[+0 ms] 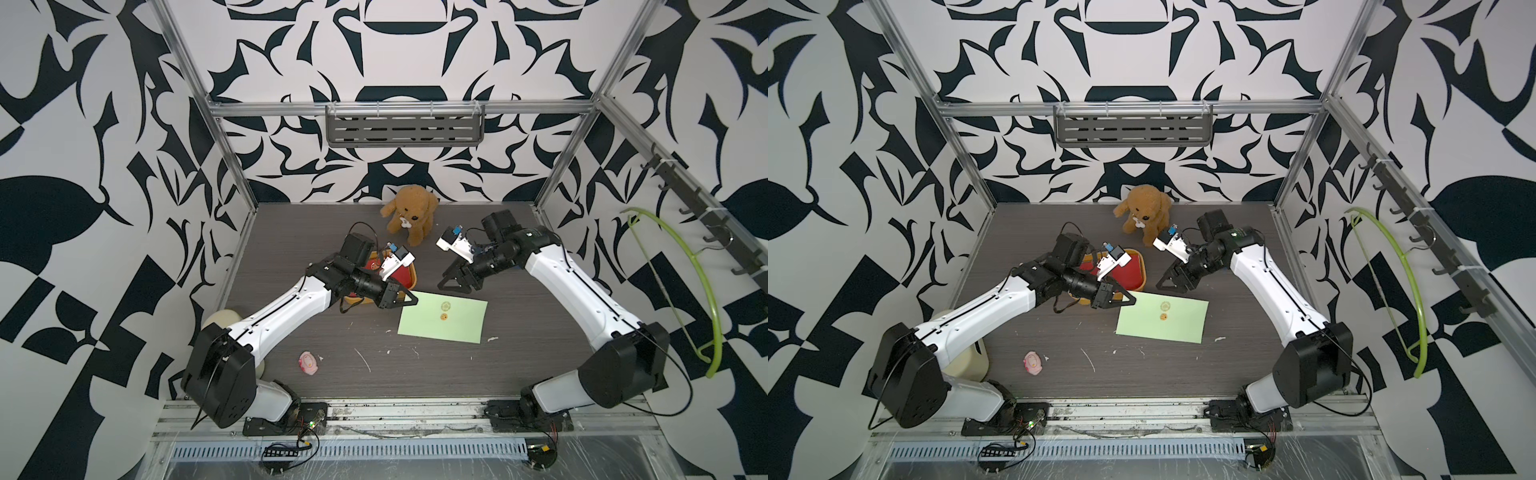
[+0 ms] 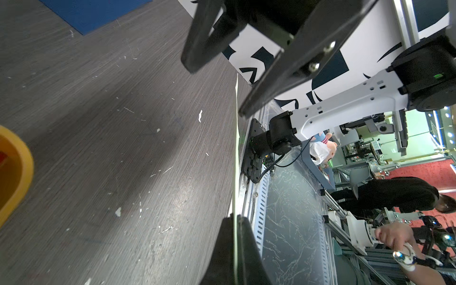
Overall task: Put the sealed envelopes into the storage box
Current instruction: Pick up the envelope from the center of the board, then pick up the storage box at the center of the board.
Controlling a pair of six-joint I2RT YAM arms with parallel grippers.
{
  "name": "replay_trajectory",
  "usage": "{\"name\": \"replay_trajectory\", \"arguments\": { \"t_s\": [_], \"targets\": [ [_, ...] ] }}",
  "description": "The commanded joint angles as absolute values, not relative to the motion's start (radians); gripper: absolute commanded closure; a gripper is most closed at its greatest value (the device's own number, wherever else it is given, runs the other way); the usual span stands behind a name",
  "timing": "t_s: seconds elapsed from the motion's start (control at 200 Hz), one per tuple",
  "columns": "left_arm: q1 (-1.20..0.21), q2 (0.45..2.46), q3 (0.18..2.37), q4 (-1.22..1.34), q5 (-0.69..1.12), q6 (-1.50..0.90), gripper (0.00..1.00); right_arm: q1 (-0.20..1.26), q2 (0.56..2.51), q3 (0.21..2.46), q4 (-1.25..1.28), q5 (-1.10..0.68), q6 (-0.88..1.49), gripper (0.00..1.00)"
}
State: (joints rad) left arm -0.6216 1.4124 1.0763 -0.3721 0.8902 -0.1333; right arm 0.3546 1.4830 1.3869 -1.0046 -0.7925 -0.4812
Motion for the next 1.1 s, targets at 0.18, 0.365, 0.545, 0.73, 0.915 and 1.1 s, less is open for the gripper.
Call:
{"name": "replay_trajectory", "arguments": {
  "t_s": [0.18,0.365,0.545,0.73,0.915,1.1],
  "targets": [
    [-0.567,1.343,1.057,-0.449,0.940,-0.069,1.00,0.470,1.551,1.418,-1.090,-0.790,-0.530,0.47],
    [-0.503,1.293,1.028,-0.455,0.900,-0.067,1.00,0.477,1.597,1.435,-1.133,-0.792,-0.544,0.80],
    [-0.468,1.291,1.014,-0.475,0.765,-0.095,0.72,0.469,1.596,1.428,-1.091,-0.759,-0.509,0.99],
    [-0.455,1.282,1.033,-0.486,0.324,-0.247,0.49,0.463,1.640,1.460,-1.095,-0.697,-0.471,1.00],
    [-0.336,1.342,1.064,-0.592,-0.045,-0.482,0.48,0.463,1.661,1.477,-1.065,-0.660,-0.438,1.00],
    [-0.264,1.441,1.063,-0.580,-0.114,-0.561,0.49,0.465,1.673,1.489,-1.029,-0.651,-0.394,1.00]
  ]
}}
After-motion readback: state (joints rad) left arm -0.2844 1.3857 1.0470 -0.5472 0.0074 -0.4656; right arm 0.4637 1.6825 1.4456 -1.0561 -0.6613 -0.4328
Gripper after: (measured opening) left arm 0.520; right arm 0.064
